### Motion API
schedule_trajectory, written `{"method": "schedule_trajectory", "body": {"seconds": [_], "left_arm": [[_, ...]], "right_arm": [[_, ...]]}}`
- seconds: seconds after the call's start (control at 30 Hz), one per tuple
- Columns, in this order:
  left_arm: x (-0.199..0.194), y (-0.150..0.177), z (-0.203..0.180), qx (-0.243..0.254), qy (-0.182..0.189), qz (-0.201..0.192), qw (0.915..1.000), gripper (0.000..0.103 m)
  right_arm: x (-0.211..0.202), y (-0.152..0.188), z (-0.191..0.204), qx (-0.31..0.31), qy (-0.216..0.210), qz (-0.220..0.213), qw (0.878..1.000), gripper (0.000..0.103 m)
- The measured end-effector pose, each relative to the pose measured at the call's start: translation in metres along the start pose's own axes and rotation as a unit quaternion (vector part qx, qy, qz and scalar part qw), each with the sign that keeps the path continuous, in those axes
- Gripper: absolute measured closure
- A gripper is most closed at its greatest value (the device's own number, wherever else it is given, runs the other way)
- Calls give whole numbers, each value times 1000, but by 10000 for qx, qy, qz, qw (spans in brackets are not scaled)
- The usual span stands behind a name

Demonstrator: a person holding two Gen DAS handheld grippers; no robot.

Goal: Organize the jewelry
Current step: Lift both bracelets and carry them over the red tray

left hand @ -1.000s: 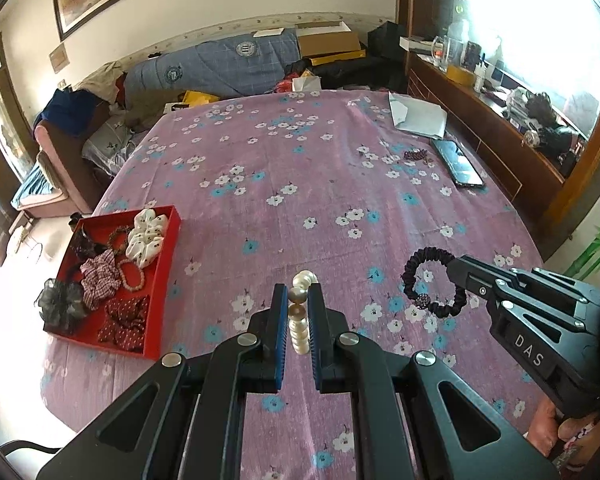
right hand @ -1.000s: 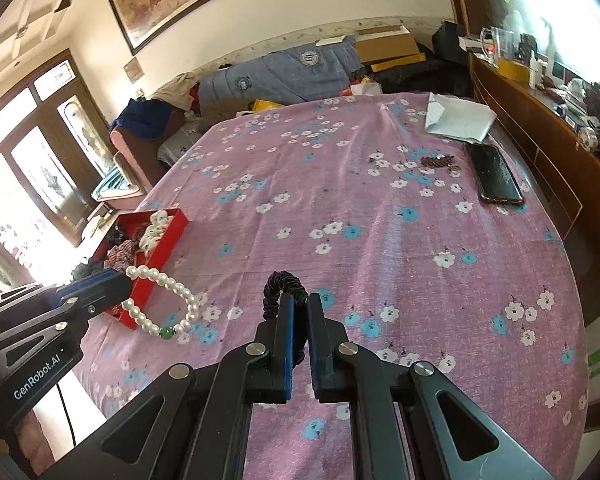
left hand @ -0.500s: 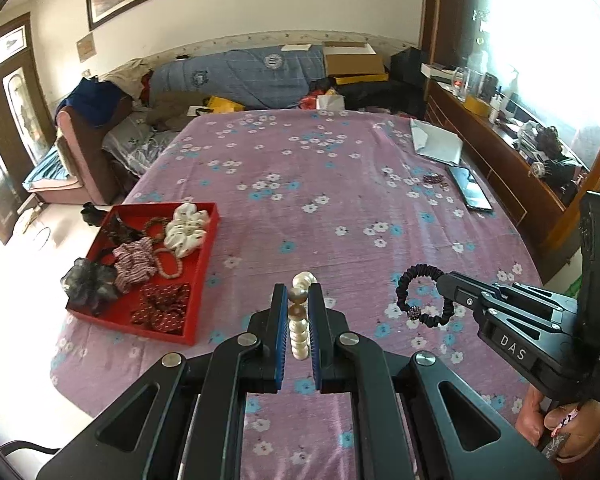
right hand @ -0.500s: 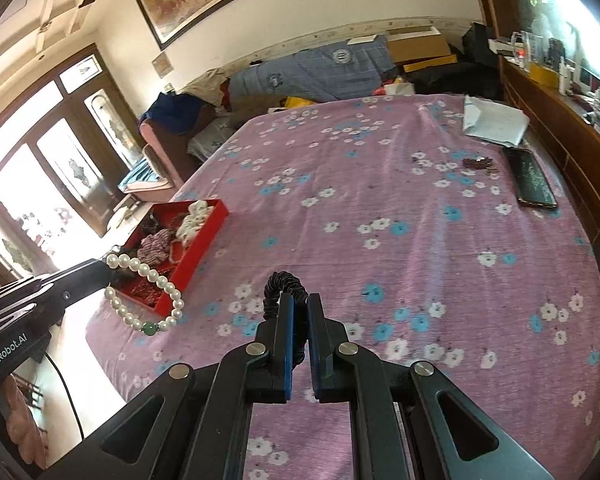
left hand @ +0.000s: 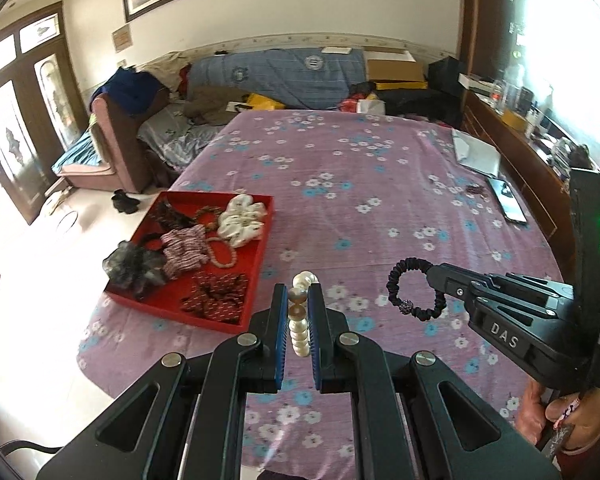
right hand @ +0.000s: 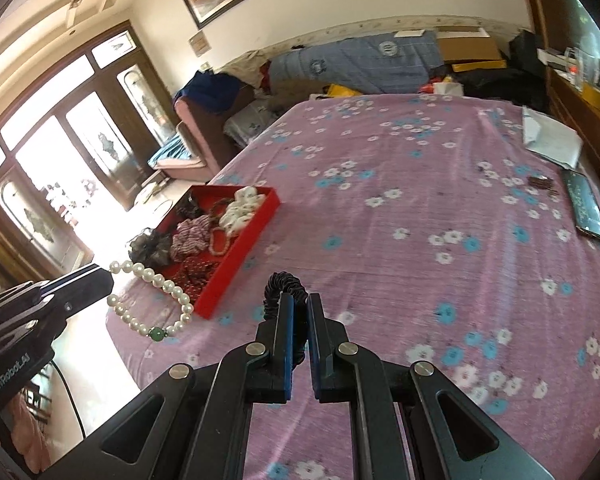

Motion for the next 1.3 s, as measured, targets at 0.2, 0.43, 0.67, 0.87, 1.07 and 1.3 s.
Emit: {"method": "schedule_trajectory", "body": {"seconds": [0.2, 0.43, 0.67, 0.87, 1.07, 1.3], "left_arm": [[1, -3, 36, -163, -223, -80, 9996, 94], [2, -16, 77, -366, -295, -135, 9988, 94], [3, -22, 126, -536, -486, -223, 9971, 94], [12, -22, 174, -835, -661, -126, 9942, 94], [27, -21, 208, -1043, -737, 61, 9918, 94], [44, -25, 215, -983, -602, 206, 9931, 94]], "right_arm": [[25, -15, 34, -252, -164, 163, 9994, 95], [46, -30, 69, -454, -174, 268, 9985, 95], [68, -47, 93, -528, -119, 414, 9977, 95], [88, -55, 123, -731, -148, 528, 9958, 95], [106, -56, 148, -838, -196, 638, 9942, 95], [113, -58, 150, -729, -108, 658, 9951, 95]]}}
Point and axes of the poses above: each gripper's, at about its wrist camera, not at the fingertips, and x roughly the way its jaws point, z to its left, y to its underside, the point moved 2 cm from there along x, roughly the way its jaws point, and after that the axes turned 7 degrees about -x, right-handed, at the moved point
